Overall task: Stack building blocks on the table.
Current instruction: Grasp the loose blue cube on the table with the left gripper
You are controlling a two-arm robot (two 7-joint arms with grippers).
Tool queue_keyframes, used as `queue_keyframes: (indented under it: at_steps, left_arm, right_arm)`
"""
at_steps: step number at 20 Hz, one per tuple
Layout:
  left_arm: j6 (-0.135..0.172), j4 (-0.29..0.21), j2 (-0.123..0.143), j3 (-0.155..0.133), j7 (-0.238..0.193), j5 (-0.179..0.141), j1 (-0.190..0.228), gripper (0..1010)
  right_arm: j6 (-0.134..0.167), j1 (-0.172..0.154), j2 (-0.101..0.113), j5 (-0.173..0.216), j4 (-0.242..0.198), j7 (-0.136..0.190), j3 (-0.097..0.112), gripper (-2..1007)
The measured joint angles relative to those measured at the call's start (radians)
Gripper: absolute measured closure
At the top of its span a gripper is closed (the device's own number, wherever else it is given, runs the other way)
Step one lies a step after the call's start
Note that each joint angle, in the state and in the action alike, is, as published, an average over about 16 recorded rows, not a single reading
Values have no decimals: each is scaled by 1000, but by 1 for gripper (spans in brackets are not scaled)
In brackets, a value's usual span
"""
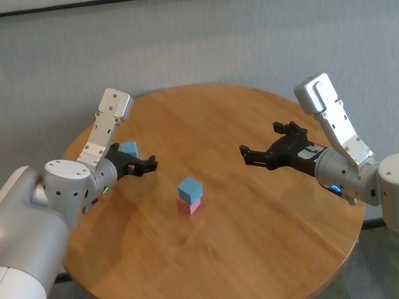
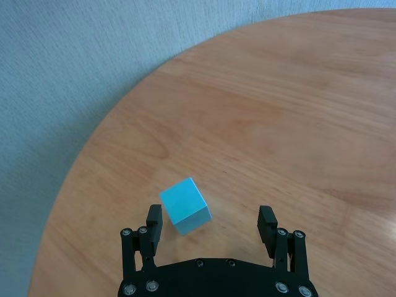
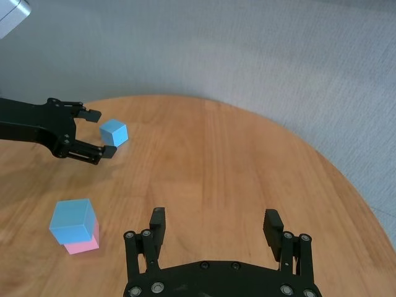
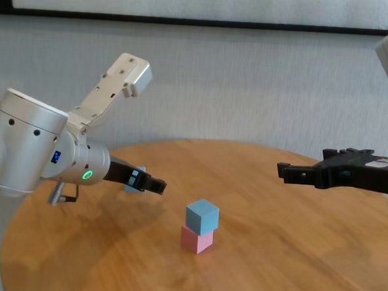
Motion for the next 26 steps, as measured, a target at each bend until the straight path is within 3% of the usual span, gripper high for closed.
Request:
queue_keyframes:
  at_steps: [26]
  left_arm:
    - [-56,167,-34,-12,18,-7,-79,10]
  right_arm:
    - [0,0,0,0,0,0,0,5]
